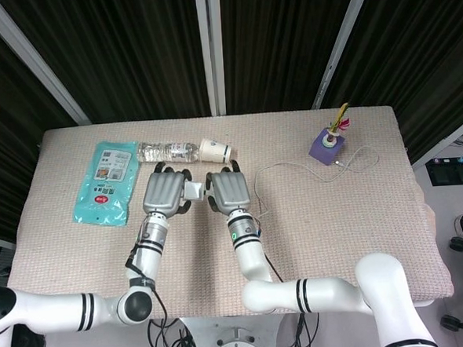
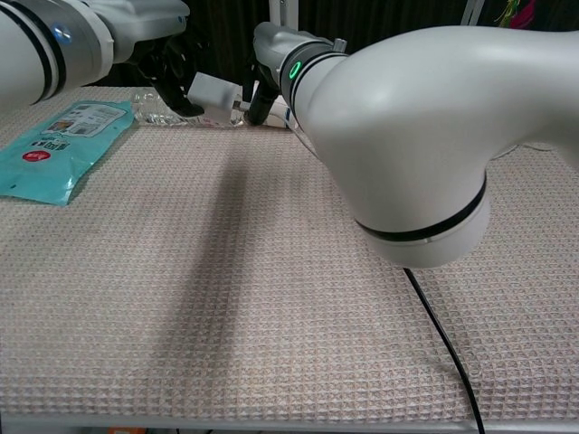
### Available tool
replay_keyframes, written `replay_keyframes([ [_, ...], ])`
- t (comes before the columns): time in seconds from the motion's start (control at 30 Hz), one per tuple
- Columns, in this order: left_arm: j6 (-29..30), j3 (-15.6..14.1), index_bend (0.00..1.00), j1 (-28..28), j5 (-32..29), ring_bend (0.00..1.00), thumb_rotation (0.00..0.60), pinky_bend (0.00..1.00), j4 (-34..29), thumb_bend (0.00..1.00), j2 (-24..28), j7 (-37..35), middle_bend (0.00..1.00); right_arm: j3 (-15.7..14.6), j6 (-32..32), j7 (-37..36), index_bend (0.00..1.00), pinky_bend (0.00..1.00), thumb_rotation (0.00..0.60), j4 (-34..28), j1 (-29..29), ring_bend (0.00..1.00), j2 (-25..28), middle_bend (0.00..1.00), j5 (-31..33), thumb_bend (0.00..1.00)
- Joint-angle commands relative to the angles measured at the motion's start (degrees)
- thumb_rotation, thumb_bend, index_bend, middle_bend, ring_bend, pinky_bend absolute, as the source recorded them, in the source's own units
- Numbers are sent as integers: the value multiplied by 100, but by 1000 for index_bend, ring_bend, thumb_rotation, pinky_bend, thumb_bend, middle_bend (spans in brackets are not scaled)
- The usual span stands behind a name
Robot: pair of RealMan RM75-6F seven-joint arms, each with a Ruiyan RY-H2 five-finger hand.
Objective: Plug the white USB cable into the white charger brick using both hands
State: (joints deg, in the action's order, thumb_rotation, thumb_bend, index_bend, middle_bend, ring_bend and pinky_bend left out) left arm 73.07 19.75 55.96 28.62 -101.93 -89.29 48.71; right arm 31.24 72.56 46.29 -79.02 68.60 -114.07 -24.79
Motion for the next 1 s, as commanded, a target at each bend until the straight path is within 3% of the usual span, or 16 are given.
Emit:
replay_keyframes([
  [0.03, -62, 6, 471, 5, -37, 278, 590, 144, 36, 368, 7, -72, 452, 34, -47, -76, 601, 92, 600, 71, -18, 273, -43, 534, -29, 327],
  [1.0, -293, -132, 471, 113, 82, 278, 594, 145, 23, 368, -2, -498, 452, 207, -257, -310, 600, 107, 600, 311, 31, 279, -260, 534, -210, 327],
])
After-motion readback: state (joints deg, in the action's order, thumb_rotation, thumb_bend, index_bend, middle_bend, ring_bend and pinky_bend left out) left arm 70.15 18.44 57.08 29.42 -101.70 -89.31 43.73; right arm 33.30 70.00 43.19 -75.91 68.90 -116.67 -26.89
